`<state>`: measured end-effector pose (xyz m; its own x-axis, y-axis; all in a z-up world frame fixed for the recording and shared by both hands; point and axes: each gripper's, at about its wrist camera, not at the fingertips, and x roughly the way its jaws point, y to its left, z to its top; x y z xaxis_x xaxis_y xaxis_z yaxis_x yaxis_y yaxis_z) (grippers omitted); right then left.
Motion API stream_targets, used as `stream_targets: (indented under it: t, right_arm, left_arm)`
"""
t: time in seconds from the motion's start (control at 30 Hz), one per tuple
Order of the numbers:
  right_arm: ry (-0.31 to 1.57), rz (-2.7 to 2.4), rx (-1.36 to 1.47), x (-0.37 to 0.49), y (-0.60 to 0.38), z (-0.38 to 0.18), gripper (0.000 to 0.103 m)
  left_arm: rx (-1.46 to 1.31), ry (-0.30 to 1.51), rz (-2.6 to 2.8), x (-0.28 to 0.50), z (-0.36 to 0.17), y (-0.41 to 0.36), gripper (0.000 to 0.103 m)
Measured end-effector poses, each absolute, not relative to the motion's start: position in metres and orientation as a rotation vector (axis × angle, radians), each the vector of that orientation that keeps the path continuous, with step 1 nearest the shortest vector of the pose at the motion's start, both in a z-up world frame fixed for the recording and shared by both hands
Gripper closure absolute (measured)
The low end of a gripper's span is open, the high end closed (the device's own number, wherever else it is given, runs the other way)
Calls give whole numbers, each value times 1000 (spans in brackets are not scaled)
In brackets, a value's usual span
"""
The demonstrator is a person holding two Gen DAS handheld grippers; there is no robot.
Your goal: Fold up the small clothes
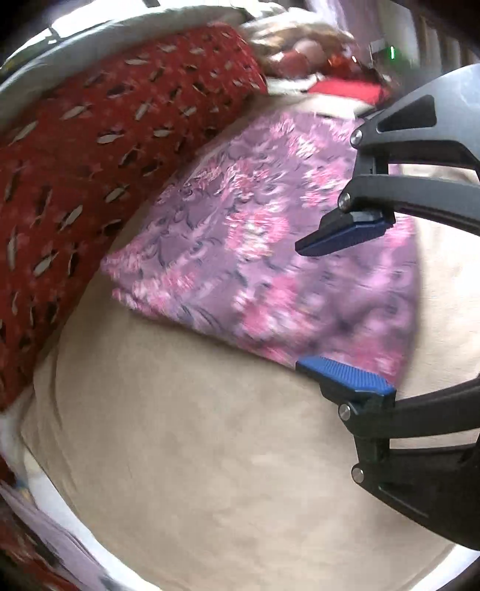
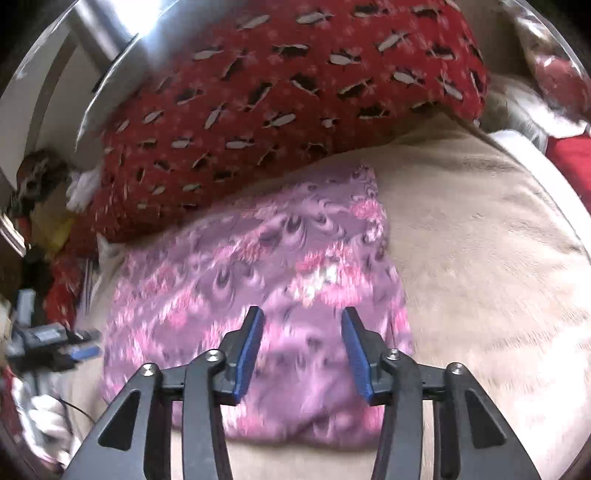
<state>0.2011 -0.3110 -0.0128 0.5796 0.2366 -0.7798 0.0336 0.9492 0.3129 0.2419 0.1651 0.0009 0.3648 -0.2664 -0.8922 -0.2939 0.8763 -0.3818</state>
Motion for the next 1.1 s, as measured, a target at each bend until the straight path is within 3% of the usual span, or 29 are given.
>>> stream_targets:
  t: [0.07,0.37,0.87,1.03,1.07,1.1]
  right_arm:
    - [1046,83,235,204,-300,-35,41]
    - [995,91,192,171,-274,-18,40]
    - [827,129,140,173,-233,2,40]
    - [862,201,116,199,-205,-5,40]
    - [865,208,114,202,-200,-8,40]
    - [878,212,115,208,-195,-13,41]
  left_arm:
    - [-621,1234,8,224,-3,176,48]
    - [-1026,1316,-49,174,-66,175,48]
    - [-1198,1207,-34,217,-77,175,47]
    - [-1124,1200,-20,221,-70,168,48]
    - [-1098,1201,-19,222,-68,165,62]
    - [-1072,1210,-38,225,-67,160,87]
